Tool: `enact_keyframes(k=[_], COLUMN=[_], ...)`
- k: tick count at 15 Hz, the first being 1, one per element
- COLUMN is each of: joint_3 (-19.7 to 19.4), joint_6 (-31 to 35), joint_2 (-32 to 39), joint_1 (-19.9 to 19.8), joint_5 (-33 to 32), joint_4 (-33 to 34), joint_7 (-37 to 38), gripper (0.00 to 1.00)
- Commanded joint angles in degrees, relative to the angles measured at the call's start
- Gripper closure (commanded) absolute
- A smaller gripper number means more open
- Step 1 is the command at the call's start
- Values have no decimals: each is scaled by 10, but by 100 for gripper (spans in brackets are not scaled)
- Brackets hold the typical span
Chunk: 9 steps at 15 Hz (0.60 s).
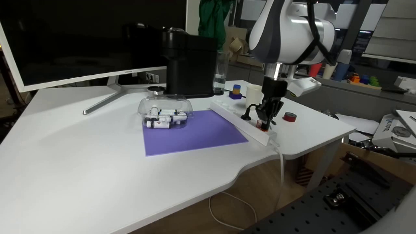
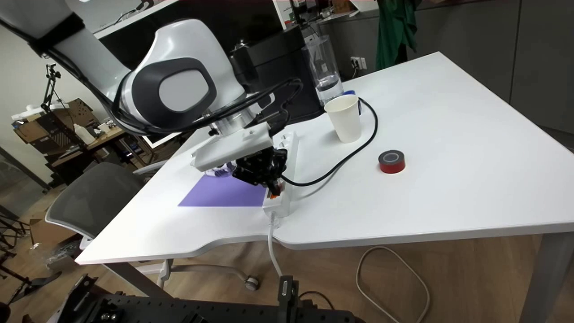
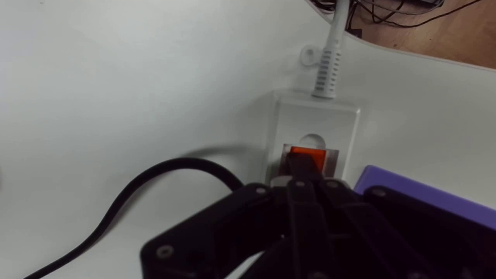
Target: Turn on the switch on the adapter
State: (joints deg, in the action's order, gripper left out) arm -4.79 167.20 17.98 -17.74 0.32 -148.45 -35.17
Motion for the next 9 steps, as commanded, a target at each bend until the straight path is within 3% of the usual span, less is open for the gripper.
enact_keyframes(k=[1,9], joint_3=[-10,2], joint_6=[10,10], joint_2=[22,54], joint_1=[2,-13], joint_5=[-24,-21], joint_4=[10,11], joint_7=[41,64], gripper=[100,100])
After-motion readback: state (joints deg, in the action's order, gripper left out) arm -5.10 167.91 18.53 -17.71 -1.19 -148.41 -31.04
